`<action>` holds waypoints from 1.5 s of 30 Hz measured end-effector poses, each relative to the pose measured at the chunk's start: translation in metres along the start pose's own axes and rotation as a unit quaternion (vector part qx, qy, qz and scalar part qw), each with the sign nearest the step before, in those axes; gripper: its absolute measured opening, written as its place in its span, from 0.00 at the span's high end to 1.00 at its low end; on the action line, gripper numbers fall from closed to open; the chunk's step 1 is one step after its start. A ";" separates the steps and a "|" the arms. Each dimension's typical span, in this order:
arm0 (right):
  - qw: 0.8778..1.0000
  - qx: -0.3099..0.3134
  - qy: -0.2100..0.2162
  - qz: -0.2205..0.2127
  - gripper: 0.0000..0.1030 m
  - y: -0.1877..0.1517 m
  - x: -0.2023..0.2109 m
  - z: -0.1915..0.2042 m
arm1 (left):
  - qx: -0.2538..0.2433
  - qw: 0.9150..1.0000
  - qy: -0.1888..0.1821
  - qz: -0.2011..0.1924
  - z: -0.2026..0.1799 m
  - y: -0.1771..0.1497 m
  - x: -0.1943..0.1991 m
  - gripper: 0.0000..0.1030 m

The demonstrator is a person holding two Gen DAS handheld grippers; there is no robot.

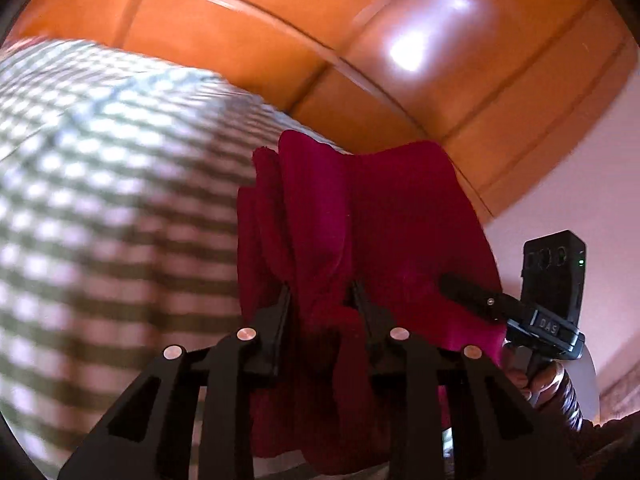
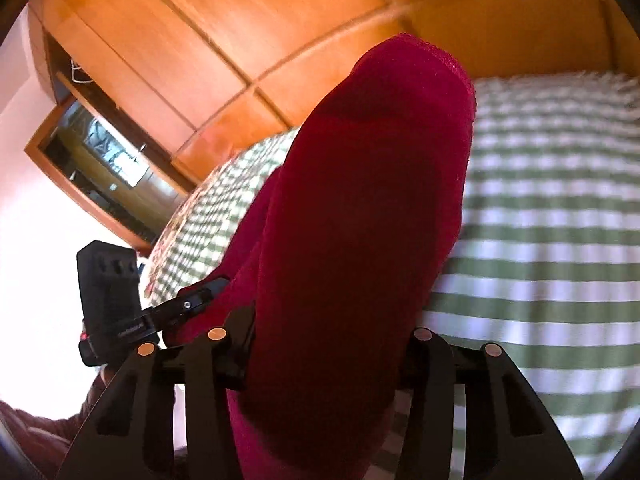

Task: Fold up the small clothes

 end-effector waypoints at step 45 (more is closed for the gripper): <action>0.905 -0.126 -0.397 -0.083 0.49 -0.054 0.123 -0.207 | -0.207 0.968 0.072 0.121 -0.152 -0.009 -0.251 0.47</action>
Point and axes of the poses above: each gripper's, at about its wrist camera, not at the fingertips, and x roughly against the way its jaws point, z to its left, y to its top, the point moved 4 cm from there along -x, roughly the way its jaws point, and after that the axes turned 14 degrees about -y, right-handed, at the moved point
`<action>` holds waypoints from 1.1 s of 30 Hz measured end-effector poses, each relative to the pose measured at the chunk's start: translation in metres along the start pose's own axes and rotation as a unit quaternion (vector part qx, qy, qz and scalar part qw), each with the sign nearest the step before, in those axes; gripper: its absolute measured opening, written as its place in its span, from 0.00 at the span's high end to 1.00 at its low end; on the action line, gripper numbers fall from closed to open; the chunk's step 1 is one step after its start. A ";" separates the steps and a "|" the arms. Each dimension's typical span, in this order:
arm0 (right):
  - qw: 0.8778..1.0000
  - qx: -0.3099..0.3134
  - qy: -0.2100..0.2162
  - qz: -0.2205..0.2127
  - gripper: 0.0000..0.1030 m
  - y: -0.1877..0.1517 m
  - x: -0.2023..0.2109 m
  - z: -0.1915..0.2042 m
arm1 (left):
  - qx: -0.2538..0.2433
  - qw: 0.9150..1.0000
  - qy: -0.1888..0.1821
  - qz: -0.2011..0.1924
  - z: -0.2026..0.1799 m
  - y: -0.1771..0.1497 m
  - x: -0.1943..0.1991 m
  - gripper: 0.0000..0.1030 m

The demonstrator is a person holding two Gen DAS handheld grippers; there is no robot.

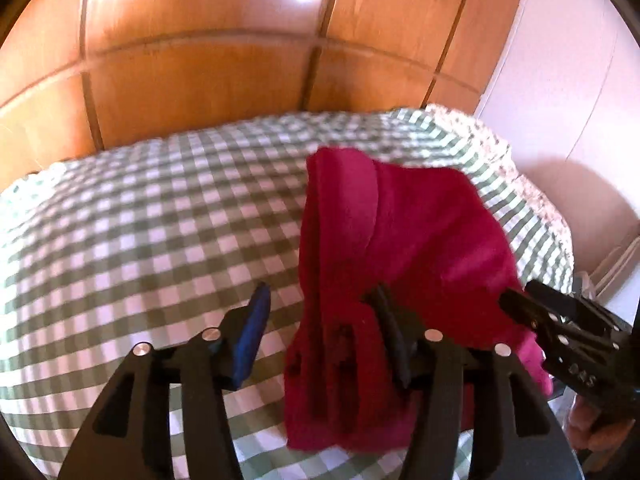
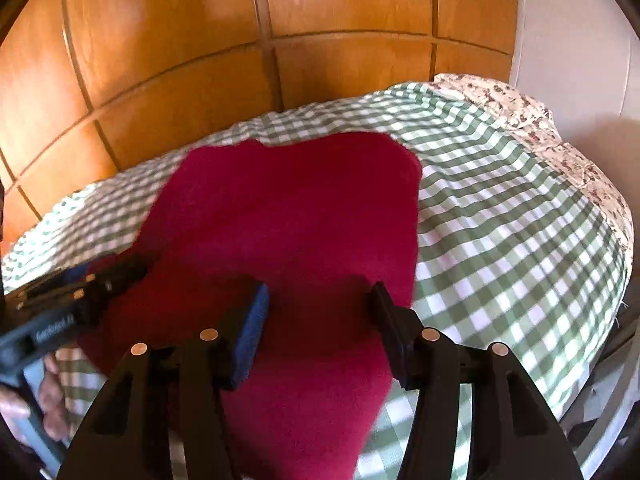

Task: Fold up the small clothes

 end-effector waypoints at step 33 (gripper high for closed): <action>0.990 -0.071 -0.114 -0.041 0.06 -0.049 0.078 0.002 | -0.014 0.993 0.091 -0.067 -0.027 -0.047 0.090 0.08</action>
Point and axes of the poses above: each gripper's, at about its wrist camera, not at the fingertips, and x roughly against the way its jaws point, z to its left, y to its top, the point moved 4 cm from there along -x, roughly the way its jaws point, and after that the axes turned 14 degrees about -y, right-handed, at the moved point
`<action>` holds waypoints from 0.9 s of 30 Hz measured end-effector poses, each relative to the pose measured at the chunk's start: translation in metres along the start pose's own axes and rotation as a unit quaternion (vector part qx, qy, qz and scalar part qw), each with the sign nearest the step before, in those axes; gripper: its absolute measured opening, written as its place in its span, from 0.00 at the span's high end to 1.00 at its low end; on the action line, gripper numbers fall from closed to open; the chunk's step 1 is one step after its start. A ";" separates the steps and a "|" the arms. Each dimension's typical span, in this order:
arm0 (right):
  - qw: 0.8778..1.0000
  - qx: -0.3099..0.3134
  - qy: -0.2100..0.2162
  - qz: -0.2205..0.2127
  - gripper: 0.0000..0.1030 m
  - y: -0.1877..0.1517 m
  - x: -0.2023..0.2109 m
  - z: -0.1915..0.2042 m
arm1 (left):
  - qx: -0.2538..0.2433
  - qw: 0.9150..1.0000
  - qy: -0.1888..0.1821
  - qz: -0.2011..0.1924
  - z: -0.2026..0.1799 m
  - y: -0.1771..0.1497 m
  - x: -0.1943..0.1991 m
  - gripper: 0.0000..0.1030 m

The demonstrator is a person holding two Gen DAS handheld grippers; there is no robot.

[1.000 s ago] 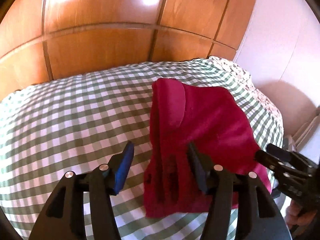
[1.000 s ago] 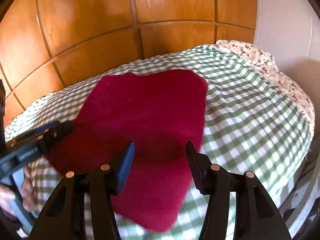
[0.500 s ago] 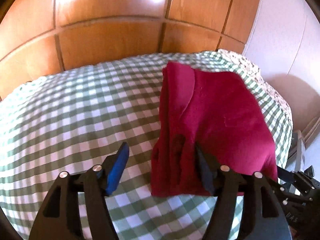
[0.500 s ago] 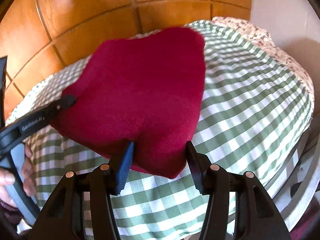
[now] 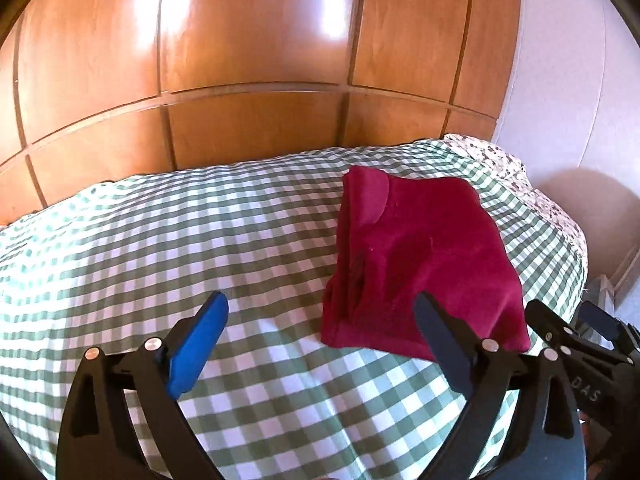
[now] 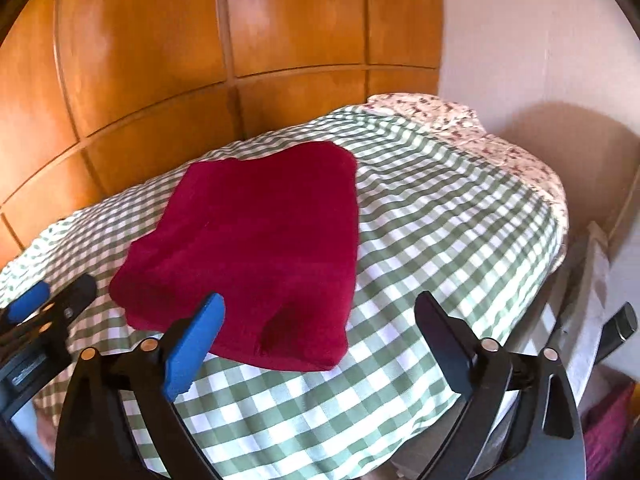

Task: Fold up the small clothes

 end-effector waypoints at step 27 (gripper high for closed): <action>0.998 -0.019 -0.030 -0.050 0.06 -0.003 0.037 -0.005 | -0.018 0.999 0.030 -0.038 -0.013 0.001 0.039 0.03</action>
Point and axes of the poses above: each gripper's, at about its wrist camera, not at the fingertips, and x roughly against the way its jaws point, z to its left, y to its top, the point moved 4 cm from there along -x, roughly the way its jaws point, and after that the axes turned 14 degrees about -y, right-handed, at the moved point
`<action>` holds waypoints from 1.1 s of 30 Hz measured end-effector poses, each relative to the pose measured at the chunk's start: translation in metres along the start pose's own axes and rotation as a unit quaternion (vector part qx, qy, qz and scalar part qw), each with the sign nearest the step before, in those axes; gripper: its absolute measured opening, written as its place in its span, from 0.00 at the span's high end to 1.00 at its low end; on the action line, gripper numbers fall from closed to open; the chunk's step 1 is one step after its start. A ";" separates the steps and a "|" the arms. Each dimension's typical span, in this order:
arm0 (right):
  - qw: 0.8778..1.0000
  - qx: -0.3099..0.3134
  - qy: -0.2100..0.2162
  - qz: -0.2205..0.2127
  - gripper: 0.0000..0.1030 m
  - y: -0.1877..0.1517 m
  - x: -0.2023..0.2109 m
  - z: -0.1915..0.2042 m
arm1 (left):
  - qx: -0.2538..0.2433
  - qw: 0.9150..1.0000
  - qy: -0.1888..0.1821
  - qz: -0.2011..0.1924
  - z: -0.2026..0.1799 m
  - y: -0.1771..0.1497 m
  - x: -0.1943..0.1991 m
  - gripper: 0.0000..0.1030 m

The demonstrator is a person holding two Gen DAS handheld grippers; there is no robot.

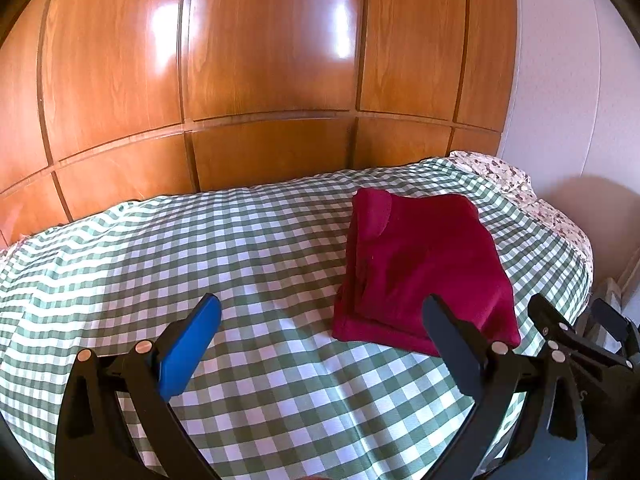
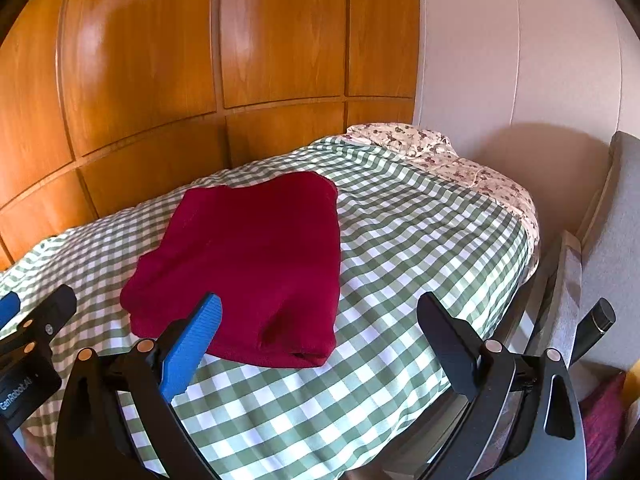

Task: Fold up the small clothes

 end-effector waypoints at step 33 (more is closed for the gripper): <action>1.000 -0.002 0.026 0.001 0.04 0.000 0.001 0.003 | 0.018 1.000 0.022 0.004 0.011 -0.001 -0.003 0.03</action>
Point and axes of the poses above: each gripper's, at about its wrist camera, not at the fingertips, and x roughly against the way its jaws point, z to its left, y to its top, the point moved 4 cm from there along -x, roughly the way its jaws point, and after that the axes turned 14 degrees about -y, right-handed, at the moved point
